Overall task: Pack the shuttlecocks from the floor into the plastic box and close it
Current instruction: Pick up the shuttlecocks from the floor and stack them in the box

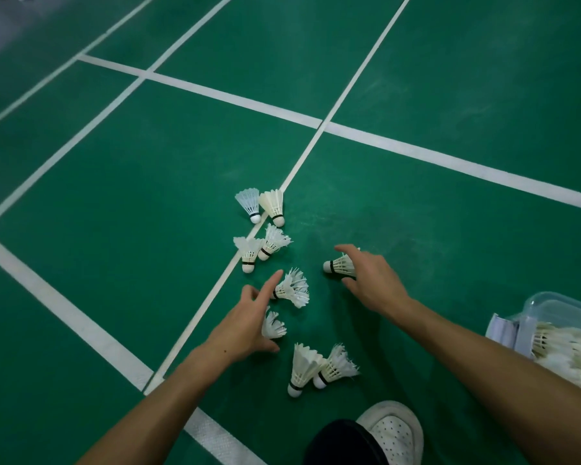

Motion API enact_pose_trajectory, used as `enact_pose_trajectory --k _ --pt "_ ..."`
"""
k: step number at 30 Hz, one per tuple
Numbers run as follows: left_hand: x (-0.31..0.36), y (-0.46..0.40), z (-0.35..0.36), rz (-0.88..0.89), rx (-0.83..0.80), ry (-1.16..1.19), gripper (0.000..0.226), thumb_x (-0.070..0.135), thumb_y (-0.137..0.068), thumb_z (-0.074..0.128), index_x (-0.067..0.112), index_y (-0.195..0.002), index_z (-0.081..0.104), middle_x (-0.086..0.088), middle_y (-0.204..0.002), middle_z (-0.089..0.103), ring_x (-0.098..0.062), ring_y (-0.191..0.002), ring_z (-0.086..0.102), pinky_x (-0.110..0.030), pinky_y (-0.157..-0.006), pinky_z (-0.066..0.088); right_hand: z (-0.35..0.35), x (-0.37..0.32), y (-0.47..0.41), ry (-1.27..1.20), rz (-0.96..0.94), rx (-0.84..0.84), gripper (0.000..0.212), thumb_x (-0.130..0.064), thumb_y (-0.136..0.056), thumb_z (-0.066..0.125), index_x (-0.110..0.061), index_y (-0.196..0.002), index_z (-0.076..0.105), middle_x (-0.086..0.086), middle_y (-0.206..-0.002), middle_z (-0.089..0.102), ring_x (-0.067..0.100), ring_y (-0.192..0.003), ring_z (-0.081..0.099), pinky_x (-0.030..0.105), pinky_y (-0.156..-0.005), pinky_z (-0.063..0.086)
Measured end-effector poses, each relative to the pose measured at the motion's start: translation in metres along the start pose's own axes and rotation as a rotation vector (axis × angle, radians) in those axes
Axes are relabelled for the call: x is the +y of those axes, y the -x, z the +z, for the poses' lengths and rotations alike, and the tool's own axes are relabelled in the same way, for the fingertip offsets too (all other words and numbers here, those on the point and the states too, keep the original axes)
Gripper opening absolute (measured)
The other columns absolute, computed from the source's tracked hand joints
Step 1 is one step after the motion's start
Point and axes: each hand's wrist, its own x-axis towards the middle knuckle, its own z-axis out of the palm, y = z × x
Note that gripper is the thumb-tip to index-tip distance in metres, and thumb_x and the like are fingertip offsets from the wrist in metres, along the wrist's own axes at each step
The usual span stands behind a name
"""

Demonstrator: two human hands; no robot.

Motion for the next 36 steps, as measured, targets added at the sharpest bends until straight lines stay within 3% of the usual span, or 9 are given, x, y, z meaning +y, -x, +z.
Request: enact_pose_trajectory --k 3,7,13,15,19,23,31,34,36 --pt "-0.001 -0.010 0.000 0.014 0.059 0.052 0.137 0.030 -0.072 0.096 0.060 -0.157 -0.008 0.001 -0.125 0.040 -0.019 -0.101 0.058 -0.044 -0.094 0.056 0.002 0.000 -0.001 -0.026 -0.008 0.051 0.059 -0.015 -0.098 0.066 -0.032 -0.150 0.045 0.011 -0.122 0.072 0.036 -0.109 0.062 0.047 -0.080 0.057" --pt "0.003 -0.026 -0.002 -0.023 0.033 0.066 0.111 0.042 -0.072 0.095 0.038 -0.157 0.024 0.002 -0.129 0.036 -0.021 -0.111 0.055 -0.040 -0.098 0.053 -0.003 0.000 0.001 -0.050 -0.005 0.068 0.057 -0.015 -0.098 0.065 -0.033 -0.149 0.047 0.011 -0.113 0.074 0.036 -0.102 0.065 0.044 -0.073 0.055" --pt "0.009 -0.043 0.007 -0.074 0.172 0.059 0.065 0.051 -0.072 0.090 0.027 -0.121 0.055 0.002 -0.122 0.038 -0.022 -0.094 0.060 -0.038 -0.085 0.055 -0.021 0.005 0.019 -0.111 -0.021 0.090 0.057 -0.016 -0.098 0.064 -0.036 -0.148 0.045 0.005 -0.106 0.074 0.032 -0.098 0.066 0.044 -0.075 0.055" --pt "0.015 -0.043 0.010 -0.057 0.210 0.072 0.056 0.049 -0.072 0.089 0.026 -0.112 0.058 0.002 -0.120 0.045 -0.020 -0.093 0.059 -0.038 -0.084 0.056 -0.034 0.007 0.031 -0.145 -0.028 0.113 0.058 -0.017 -0.098 0.065 -0.039 -0.148 0.045 0.003 -0.106 0.074 0.030 -0.094 0.066 0.043 -0.075 0.056" --pt "0.045 -0.037 0.007 0.052 0.319 0.128 0.050 0.043 -0.076 0.088 0.024 -0.112 0.061 0.006 -0.113 0.056 -0.017 -0.101 0.059 -0.033 -0.085 0.052 -0.072 0.019 0.068 -0.212 -0.043 0.194 0.058 -0.020 -0.096 0.066 -0.044 -0.144 0.044 -0.002 -0.104 0.073 0.029 -0.089 0.067 0.048 -0.077 0.058" --pt "0.119 -0.026 -0.007 0.291 0.377 0.225 0.042 0.037 -0.076 0.090 0.040 -0.097 0.053 0.014 -0.101 0.055 -0.002 -0.087 0.054 -0.019 -0.069 0.042 -0.119 0.044 0.120 -0.318 -0.050 0.350 0.058 -0.020 -0.096 0.072 -0.040 -0.145 0.048 -0.004 -0.099 0.073 0.022 -0.085 0.069 0.047 -0.079 0.060" --pt "0.273 0.000 0.003 0.622 0.295 0.245 0.048 0.042 -0.076 0.092 0.032 -0.105 0.055 0.020 -0.100 0.057 0.004 -0.084 0.057 -0.014 -0.067 0.045 -0.180 0.125 0.244 -0.437 0.161 0.612 0.056 -0.021 -0.098 0.073 -0.038 -0.146 0.051 -0.006 -0.100 0.070 0.008 -0.089 0.070 0.039 -0.085 0.061" --pt "0.306 0.007 0.021 0.669 0.253 0.306 0.041 0.041 -0.078 0.091 0.029 -0.097 0.057 0.016 -0.093 0.059 0.002 -0.075 0.057 -0.014 -0.065 0.045 -0.185 0.155 0.284 -0.479 0.251 0.677 0.052 -0.020 -0.098 0.073 -0.036 -0.144 0.054 -0.007 -0.097 0.071 0.008 -0.085 0.071 0.037 -0.082 0.062" --pt "0.322 0.008 0.036 0.658 0.217 0.369 0.039 0.045 -0.079 0.090 0.025 -0.094 0.060 0.009 -0.092 0.065 -0.005 -0.076 0.062 -0.023 -0.064 0.051 -0.182 0.173 0.305 -0.476 0.311 0.709 0.052 -0.018 -0.096 0.075 -0.034 -0.142 0.056 -0.009 -0.094 0.071 0.009 -0.083 0.072 0.039 -0.081 0.062"
